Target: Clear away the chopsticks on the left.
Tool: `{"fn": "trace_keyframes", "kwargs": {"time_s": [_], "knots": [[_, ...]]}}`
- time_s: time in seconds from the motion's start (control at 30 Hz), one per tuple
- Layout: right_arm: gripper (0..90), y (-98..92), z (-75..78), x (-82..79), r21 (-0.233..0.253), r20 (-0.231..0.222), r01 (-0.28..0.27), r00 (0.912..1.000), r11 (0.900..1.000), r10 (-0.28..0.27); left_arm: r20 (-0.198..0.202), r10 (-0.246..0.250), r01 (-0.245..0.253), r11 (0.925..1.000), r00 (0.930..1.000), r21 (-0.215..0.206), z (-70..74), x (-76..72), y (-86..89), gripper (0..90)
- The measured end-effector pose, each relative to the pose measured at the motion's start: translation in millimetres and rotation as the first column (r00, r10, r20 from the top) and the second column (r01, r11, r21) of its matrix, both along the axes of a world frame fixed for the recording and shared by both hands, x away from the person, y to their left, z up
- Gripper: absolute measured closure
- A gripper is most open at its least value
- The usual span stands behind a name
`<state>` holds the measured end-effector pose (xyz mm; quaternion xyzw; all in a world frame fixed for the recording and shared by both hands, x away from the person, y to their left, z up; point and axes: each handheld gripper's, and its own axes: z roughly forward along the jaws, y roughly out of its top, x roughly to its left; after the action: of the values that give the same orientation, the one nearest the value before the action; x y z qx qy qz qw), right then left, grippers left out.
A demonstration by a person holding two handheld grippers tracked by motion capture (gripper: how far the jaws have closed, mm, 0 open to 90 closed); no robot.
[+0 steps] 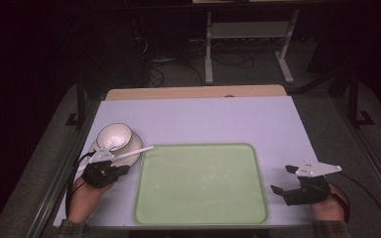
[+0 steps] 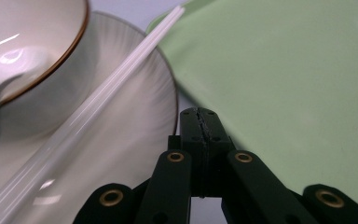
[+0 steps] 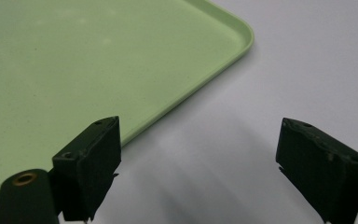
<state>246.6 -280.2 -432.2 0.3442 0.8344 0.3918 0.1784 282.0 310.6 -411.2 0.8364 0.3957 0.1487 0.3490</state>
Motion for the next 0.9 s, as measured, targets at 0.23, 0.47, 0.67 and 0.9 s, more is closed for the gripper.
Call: {"fn": "trace_keyframes", "kwargs": {"time_s": [0.23,0.47,0.67,0.9], "knots": [[13.1,0.4,0.0,0.4,-0.001,0.001,-0.003,1.0,1.0,0.003,0.008,0.104,-0.104,0.9944,0.9945,-0.021,1.5,-12.8,43.3,89.8],[13.1,1.3,-0.4,1.2,-0.002,-0.004,-0.004,1.0,1.0,0.004,0.032,0.168,-0.167,0.9857,0.9853,-0.02,9.8,-9.6,71.6,89.8],[13.1,0.7,-0.6,1.4,-0.001,-0.004,-0.004,1.0,1.0,0.004,0.039,0.234,-0.233,0.9723,0.9715,-0.019,12.8,1.1,97.0,89.9],[13.1,1.5,-0.9,1.8,-0.003,-0.006,-0.003,1.0,1.0,0.003,0.025,0.288,-0.288,0.9575,0.9573,-0.023,6.2,13.8,117.6,89.9]]}}
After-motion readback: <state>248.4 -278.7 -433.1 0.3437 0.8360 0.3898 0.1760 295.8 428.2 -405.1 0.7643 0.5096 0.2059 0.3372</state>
